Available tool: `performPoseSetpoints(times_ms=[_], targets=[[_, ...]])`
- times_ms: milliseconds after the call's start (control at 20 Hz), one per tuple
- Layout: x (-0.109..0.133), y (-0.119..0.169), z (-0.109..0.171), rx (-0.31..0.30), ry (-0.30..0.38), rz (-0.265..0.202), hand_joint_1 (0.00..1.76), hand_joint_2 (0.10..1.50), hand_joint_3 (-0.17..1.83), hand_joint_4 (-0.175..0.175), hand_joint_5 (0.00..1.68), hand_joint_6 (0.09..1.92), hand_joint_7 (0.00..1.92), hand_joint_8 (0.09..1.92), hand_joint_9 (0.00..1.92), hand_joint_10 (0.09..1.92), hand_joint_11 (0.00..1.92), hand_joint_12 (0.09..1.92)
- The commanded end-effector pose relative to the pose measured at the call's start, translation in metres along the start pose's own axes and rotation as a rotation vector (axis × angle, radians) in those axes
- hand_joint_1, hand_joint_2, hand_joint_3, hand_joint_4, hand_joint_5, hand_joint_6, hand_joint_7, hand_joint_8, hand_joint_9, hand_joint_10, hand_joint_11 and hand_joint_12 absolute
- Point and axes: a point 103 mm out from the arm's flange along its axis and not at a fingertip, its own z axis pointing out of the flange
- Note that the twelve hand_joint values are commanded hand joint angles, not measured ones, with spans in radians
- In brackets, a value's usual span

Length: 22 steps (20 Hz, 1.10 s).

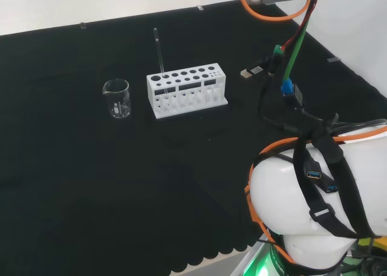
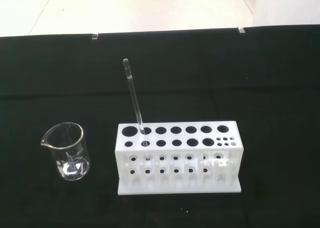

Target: Take the glass rod from the white test tube rack.

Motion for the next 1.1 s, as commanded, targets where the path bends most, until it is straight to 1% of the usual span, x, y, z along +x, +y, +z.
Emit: performPoseSetpoints(times_ms=[50,100,200,400,550,650,750,850,900,950,1000,1050,1100], targets=[[0.0,0.0,0.0,-0.007,-0.008,0.0,0.5,0.81,0.56,-0.044,0.0,0.09,0.0,0.09,0.0,0.45,0.0,0.92],[0.0,0.001,0.001,-0.005,-0.01,-0.002,0.5,0.85,0.48,-0.045,0.0,0.09,0.0,0.09,0.0,0.43,0.0,0.92],[-0.001,0.003,0.002,-0.002,-0.007,-0.003,0.49,0.9,0.39,-0.045,0.0,0.09,0.0,0.09,0.0,0.41,0.0,0.92],[0.001,0.006,0.006,-0.004,-0.013,-0.003,0.49,0.91,0.36,-0.045,0.0,0.09,0.0,0.09,0.0,0.4,0.0,0.92],[-0.001,0.009,0.009,0.0,0.01,0.007,0.49,0.92,0.36,-0.045,0.0,0.09,0.0,0.09,0.0,0.4,0.0,0.92],[-0.004,0.011,0.012,-0.022,0.004,0.015,0.48,0.92,0.35,-0.045,0.0,0.09,0.0,0.09,0.0,0.42,0.0,0.93],[-0.006,0.013,0.015,-0.026,-0.007,0.017,0.48,0.93,0.33,-0.045,0.01,0.09,0.02,0.09,0.0,0.54,0.0,1.03],[-0.002,0.018,0.016,-0.025,-0.018,0.009,0.48,0.94,0.31,-0.049,0.05,0.09,0.06,0.09,0.0,0.76,0.0,1.26],[0.001,0.021,0.018,-0.009,-0.027,0.001,0.48,0.94,0.3,-0.053,0.08,0.09,0.08,0.17,0.01,0.86,0.0,1.36],[0.004,0.023,0.021,0.006,-0.024,-0.003,0.49,0.94,0.3,-0.057,0.11,0.09,0.08,0.35,0.05,0.91,0.0,1.42],[0.005,0.025,0.025,0.016,-0.015,-0.004,0.51,0.93,0.29,-0.06,0.14,0.09,0.06,0.52,0.09,0.93,0.01,1.45],[0.006,0.027,0.028,0.025,-0.004,-0.001,0.52,0.92,0.3,-0.063,0.17,0.09,0.05,0.66,0.12,0.94,0.03,1.47],[0.006,0.029,0.031,0.028,0.002,0.001,0.53,0.92,0.3,-0.065,0.19,0.09,0.04,0.74,0.14,0.95,0.05,1.48]])
